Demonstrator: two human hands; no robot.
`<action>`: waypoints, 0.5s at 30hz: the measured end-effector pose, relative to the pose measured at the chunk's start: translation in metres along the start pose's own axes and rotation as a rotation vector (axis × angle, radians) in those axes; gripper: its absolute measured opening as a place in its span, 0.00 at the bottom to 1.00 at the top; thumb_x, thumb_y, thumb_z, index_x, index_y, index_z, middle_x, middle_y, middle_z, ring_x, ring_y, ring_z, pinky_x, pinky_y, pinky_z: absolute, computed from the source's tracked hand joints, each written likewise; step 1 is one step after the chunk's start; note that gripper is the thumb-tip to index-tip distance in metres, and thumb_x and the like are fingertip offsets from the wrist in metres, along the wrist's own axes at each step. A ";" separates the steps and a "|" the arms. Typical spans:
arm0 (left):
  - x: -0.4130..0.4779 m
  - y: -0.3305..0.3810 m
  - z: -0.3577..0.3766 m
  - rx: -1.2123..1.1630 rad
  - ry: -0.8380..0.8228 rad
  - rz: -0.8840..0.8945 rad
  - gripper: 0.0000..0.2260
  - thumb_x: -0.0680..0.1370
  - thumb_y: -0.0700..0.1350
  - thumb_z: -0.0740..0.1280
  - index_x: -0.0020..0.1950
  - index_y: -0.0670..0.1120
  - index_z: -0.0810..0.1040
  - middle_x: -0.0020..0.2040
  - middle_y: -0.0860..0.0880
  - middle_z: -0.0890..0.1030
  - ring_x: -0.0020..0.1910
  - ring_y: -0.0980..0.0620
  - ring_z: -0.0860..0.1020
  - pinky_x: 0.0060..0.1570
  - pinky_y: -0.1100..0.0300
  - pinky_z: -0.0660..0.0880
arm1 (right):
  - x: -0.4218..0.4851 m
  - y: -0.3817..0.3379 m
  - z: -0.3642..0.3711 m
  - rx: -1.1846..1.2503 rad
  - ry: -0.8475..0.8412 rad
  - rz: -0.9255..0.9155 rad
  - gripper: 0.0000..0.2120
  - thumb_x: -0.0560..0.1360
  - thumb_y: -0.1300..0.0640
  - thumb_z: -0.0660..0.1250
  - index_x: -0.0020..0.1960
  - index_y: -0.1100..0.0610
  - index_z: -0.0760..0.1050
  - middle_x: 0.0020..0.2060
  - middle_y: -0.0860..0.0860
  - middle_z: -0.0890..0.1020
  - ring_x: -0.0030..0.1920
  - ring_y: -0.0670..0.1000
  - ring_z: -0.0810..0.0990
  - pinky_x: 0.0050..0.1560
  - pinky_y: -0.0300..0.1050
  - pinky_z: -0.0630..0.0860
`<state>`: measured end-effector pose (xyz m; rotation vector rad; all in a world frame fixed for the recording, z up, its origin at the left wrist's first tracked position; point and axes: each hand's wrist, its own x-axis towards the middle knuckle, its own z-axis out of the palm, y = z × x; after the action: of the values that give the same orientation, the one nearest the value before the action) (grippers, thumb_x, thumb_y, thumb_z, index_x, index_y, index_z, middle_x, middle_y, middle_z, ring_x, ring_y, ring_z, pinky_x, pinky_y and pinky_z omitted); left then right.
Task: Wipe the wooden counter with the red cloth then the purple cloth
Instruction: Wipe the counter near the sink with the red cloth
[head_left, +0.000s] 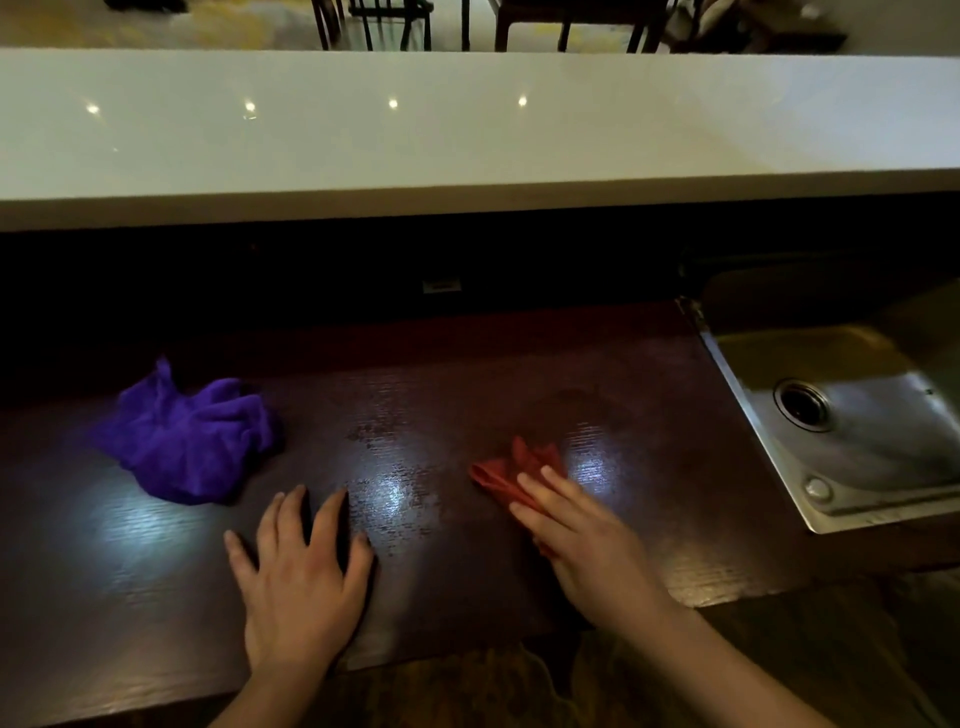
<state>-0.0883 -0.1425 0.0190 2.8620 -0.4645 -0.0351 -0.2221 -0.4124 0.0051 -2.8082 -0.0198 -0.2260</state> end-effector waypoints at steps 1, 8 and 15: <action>0.000 0.000 0.000 0.000 -0.001 0.001 0.27 0.73 0.59 0.54 0.67 0.47 0.75 0.69 0.38 0.71 0.72 0.38 0.65 0.69 0.28 0.53 | -0.009 0.012 -0.005 -0.008 0.003 -0.002 0.31 0.69 0.65 0.67 0.70 0.49 0.71 0.74 0.47 0.67 0.76 0.53 0.61 0.73 0.52 0.63; 0.000 0.001 -0.001 -0.001 -0.016 -0.009 0.27 0.74 0.58 0.54 0.67 0.46 0.74 0.70 0.39 0.71 0.72 0.39 0.65 0.70 0.28 0.52 | 0.043 0.032 -0.025 0.074 0.241 0.567 0.21 0.73 0.67 0.68 0.65 0.54 0.77 0.70 0.50 0.72 0.73 0.56 0.66 0.72 0.52 0.64; 0.001 -0.002 0.003 -0.010 0.005 -0.008 0.26 0.73 0.58 0.55 0.66 0.46 0.74 0.69 0.40 0.71 0.72 0.40 0.65 0.69 0.28 0.53 | -0.007 0.033 -0.013 -0.007 0.040 0.055 0.29 0.68 0.64 0.58 0.68 0.51 0.74 0.73 0.50 0.69 0.75 0.54 0.63 0.72 0.54 0.64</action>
<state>-0.0872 -0.1419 0.0156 2.8535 -0.4510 -0.0315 -0.2297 -0.4474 0.0054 -2.8061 0.0682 -0.2699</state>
